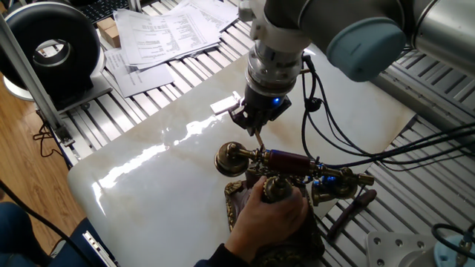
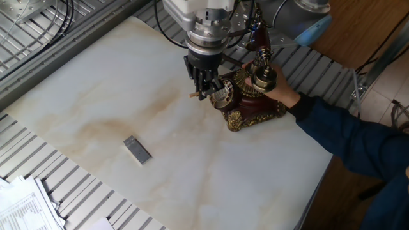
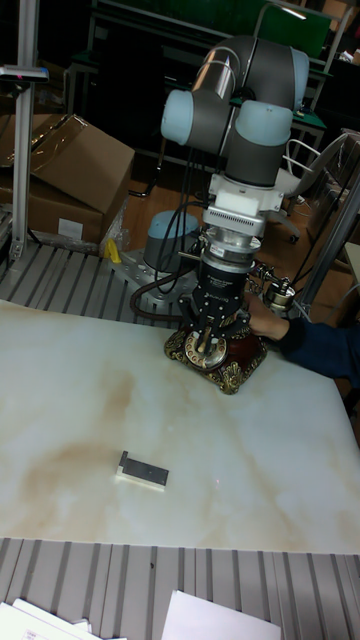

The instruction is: Dial a number on an old rotary phone

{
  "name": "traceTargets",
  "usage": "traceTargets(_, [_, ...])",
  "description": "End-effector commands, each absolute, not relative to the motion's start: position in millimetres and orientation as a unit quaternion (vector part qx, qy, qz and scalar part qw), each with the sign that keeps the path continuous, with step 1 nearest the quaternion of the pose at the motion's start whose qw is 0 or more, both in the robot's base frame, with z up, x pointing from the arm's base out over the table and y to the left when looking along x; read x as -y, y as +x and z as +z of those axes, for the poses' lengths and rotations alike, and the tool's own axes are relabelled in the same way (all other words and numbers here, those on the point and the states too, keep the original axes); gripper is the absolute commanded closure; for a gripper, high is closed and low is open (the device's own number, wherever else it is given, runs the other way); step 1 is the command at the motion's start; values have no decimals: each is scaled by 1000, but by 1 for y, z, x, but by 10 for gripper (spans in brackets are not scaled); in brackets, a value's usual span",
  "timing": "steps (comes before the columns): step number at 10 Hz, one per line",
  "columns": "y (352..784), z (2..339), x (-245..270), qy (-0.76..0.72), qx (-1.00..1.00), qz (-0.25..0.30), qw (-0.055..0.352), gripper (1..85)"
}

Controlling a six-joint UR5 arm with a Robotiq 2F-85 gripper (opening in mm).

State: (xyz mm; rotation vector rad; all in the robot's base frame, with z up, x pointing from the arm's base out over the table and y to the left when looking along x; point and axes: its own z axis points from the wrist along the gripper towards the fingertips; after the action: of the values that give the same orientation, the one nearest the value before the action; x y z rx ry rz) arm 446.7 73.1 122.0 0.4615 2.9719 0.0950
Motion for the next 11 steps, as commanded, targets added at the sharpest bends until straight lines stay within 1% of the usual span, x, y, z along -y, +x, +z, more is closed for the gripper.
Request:
traceTargets(1, [450, 124, -76, 156, -985, 40, 67, 843])
traceTargets(5, [450, 124, -82, 173, -981, 53, 66, 843])
traceTargets(11, [435, 118, -81, 174, -980, 60, 73, 843])
